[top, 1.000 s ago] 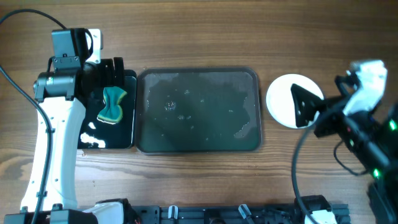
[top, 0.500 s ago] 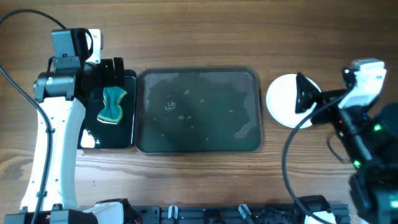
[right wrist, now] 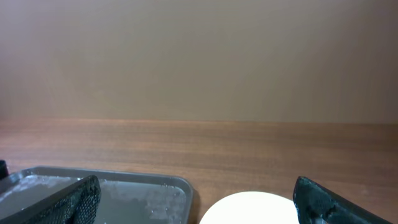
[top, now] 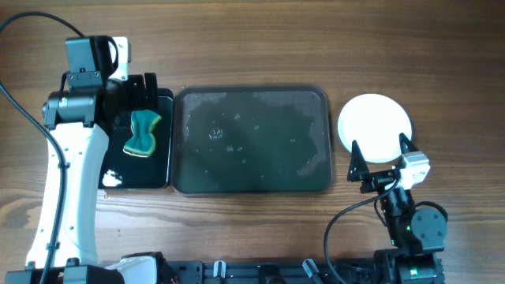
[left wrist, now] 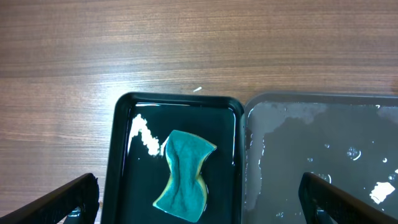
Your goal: Clean dirty plates on tray and stack at the side
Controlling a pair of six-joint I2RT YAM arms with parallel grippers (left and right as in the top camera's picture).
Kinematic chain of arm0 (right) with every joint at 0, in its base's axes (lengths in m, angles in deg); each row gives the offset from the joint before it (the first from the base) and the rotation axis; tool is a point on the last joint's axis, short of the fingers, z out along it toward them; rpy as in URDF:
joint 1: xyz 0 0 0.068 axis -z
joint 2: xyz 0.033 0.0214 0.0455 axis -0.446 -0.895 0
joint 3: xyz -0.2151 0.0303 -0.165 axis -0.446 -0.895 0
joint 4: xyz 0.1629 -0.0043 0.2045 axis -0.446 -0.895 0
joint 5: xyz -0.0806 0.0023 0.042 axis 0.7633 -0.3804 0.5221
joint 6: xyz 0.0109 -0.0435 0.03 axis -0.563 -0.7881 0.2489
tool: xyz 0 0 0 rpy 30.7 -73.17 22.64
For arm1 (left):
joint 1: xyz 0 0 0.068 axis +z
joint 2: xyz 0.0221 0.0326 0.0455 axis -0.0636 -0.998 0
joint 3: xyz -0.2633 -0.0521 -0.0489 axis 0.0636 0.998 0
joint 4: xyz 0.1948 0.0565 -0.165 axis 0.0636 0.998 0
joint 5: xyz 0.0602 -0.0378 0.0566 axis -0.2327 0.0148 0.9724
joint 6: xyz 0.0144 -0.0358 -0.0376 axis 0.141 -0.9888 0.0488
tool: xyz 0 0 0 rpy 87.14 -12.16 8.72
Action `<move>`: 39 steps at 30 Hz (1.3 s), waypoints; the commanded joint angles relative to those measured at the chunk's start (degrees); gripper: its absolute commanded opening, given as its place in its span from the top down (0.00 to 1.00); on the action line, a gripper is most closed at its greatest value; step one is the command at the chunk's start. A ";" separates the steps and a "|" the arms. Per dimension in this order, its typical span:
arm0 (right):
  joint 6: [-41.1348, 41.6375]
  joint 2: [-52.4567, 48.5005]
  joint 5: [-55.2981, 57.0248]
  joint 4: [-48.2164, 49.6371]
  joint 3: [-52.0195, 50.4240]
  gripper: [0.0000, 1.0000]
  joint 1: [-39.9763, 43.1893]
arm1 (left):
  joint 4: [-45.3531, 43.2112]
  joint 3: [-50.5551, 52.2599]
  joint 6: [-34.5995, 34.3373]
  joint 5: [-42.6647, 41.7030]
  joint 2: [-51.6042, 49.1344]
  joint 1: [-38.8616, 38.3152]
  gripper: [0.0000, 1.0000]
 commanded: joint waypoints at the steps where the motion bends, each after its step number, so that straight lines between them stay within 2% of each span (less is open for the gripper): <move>1: 0.90 4.68 -1.14 0.50 -2.97 0.00 0.31 | -0.20 0.02 0.68 -0.46 -0.20 0.04 0.00; 5: 2.86 7.48 -1.55 -5.16 -3.58 0.00 0.31 | -0.20 0.02 0.68 -0.44 -0.20 0.04 0.00; 27: 2.86 7.04 -1.53 -5.07 -3.58 0.00 0.31 | 0.04 0.02 0.66 -0.52 1.25 0.15 0.00; 33: 2.84 7.04 -1.53 -5.07 -3.58 0.00 0.31 | -2.38 3.80 0.63 -13.90 14.91 0.09 0.00; 35: 2.84 7.04 -1.53 -5.07 -3.58 0.00 0.31 | -9.49 10.19 0.22 -16.57 21.94 0.09 0.00; 39: 2.84 7.04 -1.53 -5.07 -3.58 0.00 0.31 | -21.05 24.72 -4.90 -16.70 34.56 0.11 0.00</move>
